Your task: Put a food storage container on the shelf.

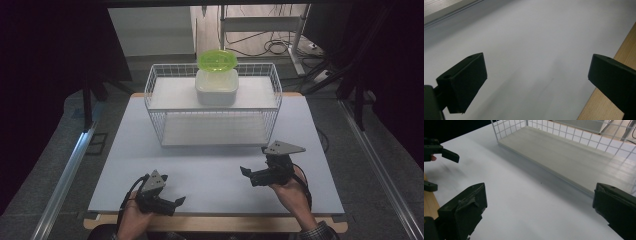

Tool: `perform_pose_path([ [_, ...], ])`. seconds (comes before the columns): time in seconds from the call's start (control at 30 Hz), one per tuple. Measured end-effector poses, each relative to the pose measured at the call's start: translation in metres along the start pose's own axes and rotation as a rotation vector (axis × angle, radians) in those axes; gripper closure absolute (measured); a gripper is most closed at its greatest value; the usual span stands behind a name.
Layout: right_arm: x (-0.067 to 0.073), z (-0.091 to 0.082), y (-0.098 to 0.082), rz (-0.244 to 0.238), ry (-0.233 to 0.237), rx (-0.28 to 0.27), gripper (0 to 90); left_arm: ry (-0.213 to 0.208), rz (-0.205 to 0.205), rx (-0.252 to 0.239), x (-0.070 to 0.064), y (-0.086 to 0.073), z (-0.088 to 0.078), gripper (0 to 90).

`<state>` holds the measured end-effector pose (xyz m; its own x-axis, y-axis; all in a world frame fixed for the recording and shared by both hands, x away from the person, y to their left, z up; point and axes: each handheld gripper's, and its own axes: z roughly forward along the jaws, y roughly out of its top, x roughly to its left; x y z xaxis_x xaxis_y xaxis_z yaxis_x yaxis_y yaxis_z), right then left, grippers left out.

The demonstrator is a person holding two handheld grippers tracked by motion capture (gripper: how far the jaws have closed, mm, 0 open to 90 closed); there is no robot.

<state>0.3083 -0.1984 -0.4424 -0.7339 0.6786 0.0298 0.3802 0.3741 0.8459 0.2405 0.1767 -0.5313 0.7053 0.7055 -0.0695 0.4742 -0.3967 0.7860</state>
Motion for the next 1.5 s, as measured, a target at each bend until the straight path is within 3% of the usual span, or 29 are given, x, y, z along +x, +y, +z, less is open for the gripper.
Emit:
perform_pose_path([
  [0.67,-0.012,0.001,-0.046,0.012,-0.073,0.074,0.0,-0.004,0.003,0.009,-0.001,0.0,0.002,1.8],
  [1.5,-0.013,0.026,-0.07,0.023,-0.06,0.228,0.0,-0.004,0.01,0.028,-0.001,-0.001,0.005,1.8],
])
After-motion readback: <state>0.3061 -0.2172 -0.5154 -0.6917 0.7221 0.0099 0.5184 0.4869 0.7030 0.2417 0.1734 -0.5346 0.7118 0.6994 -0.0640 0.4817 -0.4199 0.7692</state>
